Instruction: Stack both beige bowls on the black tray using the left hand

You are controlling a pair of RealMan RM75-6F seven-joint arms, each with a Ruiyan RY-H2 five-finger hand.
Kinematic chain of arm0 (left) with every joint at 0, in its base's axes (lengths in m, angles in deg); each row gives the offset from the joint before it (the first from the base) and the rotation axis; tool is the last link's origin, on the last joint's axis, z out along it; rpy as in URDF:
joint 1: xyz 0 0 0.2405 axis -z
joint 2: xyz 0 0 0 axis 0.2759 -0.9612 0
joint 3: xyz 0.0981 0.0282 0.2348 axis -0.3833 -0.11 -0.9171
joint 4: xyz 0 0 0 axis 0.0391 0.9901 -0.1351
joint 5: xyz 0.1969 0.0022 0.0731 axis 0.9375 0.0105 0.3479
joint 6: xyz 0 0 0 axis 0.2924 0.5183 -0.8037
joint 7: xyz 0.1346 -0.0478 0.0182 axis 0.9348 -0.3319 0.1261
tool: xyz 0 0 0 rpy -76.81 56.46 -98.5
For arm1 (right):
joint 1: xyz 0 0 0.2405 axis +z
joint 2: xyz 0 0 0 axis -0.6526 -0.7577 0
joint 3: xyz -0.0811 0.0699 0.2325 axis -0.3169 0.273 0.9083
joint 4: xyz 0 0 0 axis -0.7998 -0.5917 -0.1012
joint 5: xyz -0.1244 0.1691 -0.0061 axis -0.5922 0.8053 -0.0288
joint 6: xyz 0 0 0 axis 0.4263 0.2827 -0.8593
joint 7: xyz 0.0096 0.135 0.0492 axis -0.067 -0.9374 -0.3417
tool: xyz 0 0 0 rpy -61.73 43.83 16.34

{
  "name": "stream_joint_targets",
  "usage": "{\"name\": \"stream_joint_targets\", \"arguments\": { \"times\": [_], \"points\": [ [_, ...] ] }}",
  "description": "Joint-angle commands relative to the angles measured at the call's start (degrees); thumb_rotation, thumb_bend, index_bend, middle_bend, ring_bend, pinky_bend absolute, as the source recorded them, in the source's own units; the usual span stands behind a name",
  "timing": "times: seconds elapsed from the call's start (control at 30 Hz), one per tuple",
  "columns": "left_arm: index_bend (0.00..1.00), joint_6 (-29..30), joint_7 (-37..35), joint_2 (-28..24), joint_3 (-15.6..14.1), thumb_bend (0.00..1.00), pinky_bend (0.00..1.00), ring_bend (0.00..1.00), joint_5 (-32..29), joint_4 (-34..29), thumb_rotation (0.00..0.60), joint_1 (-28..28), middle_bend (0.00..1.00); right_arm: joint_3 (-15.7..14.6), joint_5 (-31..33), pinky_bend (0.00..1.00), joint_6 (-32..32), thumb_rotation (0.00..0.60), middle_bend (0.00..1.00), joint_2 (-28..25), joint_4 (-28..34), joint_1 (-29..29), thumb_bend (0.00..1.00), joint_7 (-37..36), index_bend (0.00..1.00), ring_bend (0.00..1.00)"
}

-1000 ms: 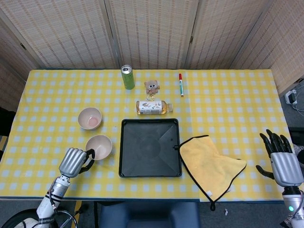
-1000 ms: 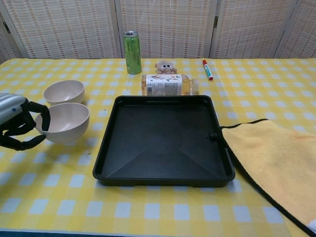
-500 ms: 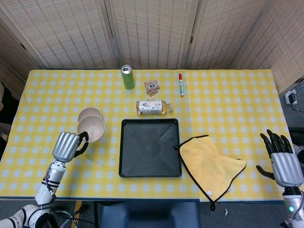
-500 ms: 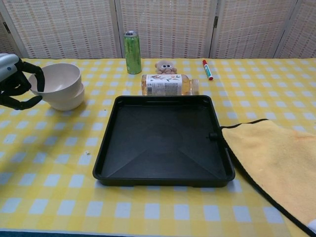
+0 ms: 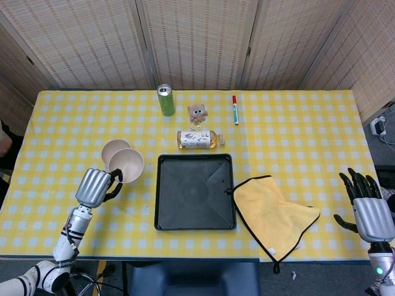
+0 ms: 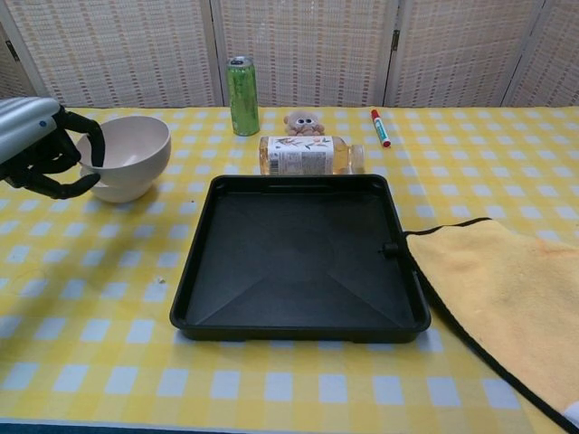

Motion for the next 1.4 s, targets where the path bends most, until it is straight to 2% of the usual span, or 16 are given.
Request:
{"name": "stream_joint_targets", "arguments": {
  "times": [0.03,0.5,0.8,1.03,1.1,1.3,1.4],
  "points": [
    [0.61,-1.1,1.7,1.1,-0.2,0.44,1.0,1.0,0.7,-1.5,0.6,1.4,1.0,-0.3,-0.7,0.0,0.2,0.6,0.0,-0.2,0.1,-0.1,0.21,-0.4,0.0,0.0],
    [0.61,-7.8,6.6,8.5,0.2,0.44,1.0,1.0,0.6,-3.3,0.6,8.6,1.0,-1.3,-1.9,0.0,0.1,0.6,0.0,-0.9,0.0,-0.4,0.21,-1.8,0.0,0.0],
    [0.61,-11.8,6.9,13.7,-0.7,0.44,1.0,1.0,-2.1,-0.5,0.6,10.8,1.0,-1.3,-1.5,0.0,0.0,0.6,0.0,-1.0,-0.1,-0.6,0.21,-2.1,0.0,0.0],
    [0.57,-13.1,4.7,17.4,-1.1,0.45,1.0,1.0,-2.5,4.9,0.6,12.2,1.0,-1.4,-1.7,0.0,-0.1,0.6,0.0,-1.3,-0.3,-0.6,0.21,-2.7,0.0,0.0],
    [0.51,-12.8,4.1,18.0,-1.1,0.44,1.0,1.0,-2.3,6.0,0.6,12.3,1.0,-1.4,-1.7,0.0,-0.4,0.6,0.0,-1.4,-0.4,-0.5,0.21,-2.9,0.0,0.0],
    [0.2,-11.2,3.1,17.6,-1.6,0.33,1.0,1.0,-1.5,5.3,0.6,12.1,1.0,-1.3,-1.9,0.0,-0.1,0.6,0.0,-1.7,-0.5,-0.6,0.21,-3.7,0.0,0.0],
    [0.12,-10.8,3.7,16.3,-2.2,0.32,1.0,1.0,-1.2,3.3,0.6,11.8,1.0,-1.4,-2.2,0.0,0.4,0.6,0.0,-1.7,-0.4,-0.8,0.21,-3.7,0.0,0.0]
  ]
}}
